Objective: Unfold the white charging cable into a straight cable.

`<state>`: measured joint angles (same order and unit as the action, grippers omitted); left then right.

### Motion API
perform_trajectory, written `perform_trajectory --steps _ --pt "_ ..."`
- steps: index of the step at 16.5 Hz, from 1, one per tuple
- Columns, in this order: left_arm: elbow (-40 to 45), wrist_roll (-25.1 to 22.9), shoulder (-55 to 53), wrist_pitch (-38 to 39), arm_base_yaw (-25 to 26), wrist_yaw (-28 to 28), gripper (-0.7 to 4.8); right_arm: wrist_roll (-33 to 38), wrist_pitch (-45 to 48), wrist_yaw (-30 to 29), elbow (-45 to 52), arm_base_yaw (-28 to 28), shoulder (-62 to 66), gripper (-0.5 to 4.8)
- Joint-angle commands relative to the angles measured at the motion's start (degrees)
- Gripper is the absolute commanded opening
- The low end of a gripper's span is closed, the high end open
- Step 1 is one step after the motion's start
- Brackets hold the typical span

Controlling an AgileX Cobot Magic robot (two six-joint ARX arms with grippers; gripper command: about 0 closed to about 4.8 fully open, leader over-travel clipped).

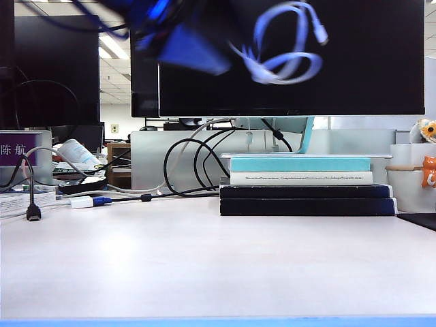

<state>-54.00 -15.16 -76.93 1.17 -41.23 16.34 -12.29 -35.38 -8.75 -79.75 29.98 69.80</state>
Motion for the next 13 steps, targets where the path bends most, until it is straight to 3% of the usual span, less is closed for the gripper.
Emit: perform_trajectory --steps 1,2,3,4,6,8,11,13 --pt "-0.15 -0.68 2.60 0.00 2.12 -1.11 4.79 -0.17 2.84 7.41 -0.33 0.02 -0.17 -0.06" --pt "-0.15 -0.66 3.17 -0.15 2.62 -1.07 4.79 -0.15 3.58 5.95 -0.33 0.02 -0.17 -0.05" --pt "-0.15 -0.66 4.15 -0.15 3.43 -0.90 4.79 -0.39 4.39 -3.19 -0.35 0.02 -0.17 -0.06" --pt "-0.15 -0.66 4.79 -0.17 3.74 -0.15 4.79 -0.17 4.59 -7.45 -0.37 0.02 -0.17 -0.06" --pt "-0.15 -0.22 5.62 -1.27 3.96 1.84 4.79 -0.35 3.72 -4.63 -0.37 0.04 -0.15 -0.06" --pt "-0.15 -0.22 6.12 -2.10 3.98 1.51 4.79 -1.40 0.90 -8.04 -0.35 0.13 -0.11 -0.06" --pt "-0.15 0.72 6.23 -4.48 3.96 2.43 4.79 -1.88 -3.43 -8.20 -0.35 0.11 -0.20 -0.05" --pt "-0.15 1.03 6.23 -7.67 3.96 3.26 4.79 -2.71 -7.23 -15.87 -0.09 0.13 -0.15 -0.06"
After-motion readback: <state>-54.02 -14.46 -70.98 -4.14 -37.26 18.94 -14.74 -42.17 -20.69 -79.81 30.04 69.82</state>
